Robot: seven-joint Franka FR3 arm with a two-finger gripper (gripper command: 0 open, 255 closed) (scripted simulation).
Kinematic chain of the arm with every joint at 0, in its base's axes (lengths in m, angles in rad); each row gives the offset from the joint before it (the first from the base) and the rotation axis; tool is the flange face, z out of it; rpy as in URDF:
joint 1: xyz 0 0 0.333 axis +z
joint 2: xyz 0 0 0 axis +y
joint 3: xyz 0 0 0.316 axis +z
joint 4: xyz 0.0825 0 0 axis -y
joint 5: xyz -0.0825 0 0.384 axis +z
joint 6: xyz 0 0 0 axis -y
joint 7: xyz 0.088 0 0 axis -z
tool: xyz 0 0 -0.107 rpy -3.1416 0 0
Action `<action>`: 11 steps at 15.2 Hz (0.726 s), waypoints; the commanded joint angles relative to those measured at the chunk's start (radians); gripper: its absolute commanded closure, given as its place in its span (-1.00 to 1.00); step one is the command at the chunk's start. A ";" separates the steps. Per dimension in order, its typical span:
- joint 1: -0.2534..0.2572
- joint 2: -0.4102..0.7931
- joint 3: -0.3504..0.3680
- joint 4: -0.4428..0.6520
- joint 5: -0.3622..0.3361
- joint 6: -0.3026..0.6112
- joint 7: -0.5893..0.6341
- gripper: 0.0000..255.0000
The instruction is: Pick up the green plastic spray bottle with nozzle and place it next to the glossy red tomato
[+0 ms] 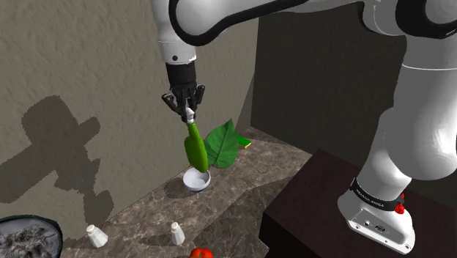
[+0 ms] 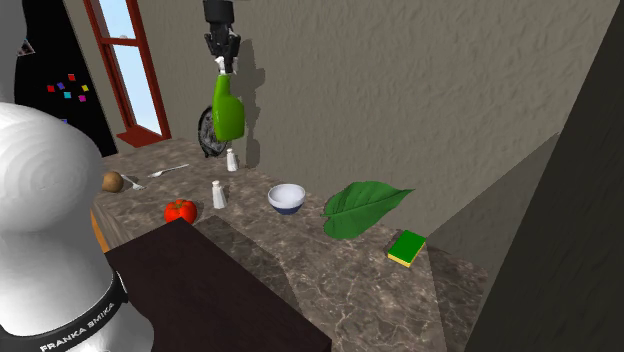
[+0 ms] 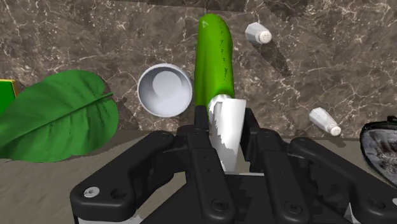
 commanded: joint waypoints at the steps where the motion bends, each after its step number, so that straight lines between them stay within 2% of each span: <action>1: 0.033 0.062 0.015 0.082 -0.019 -0.023 0.050 1.00; 5: 0.098 0.194 0.030 0.268 -0.059 -0.081 0.121 1.00; 11: 0.095 0.196 0.027 0.189 -0.060 -0.001 0.122 1.00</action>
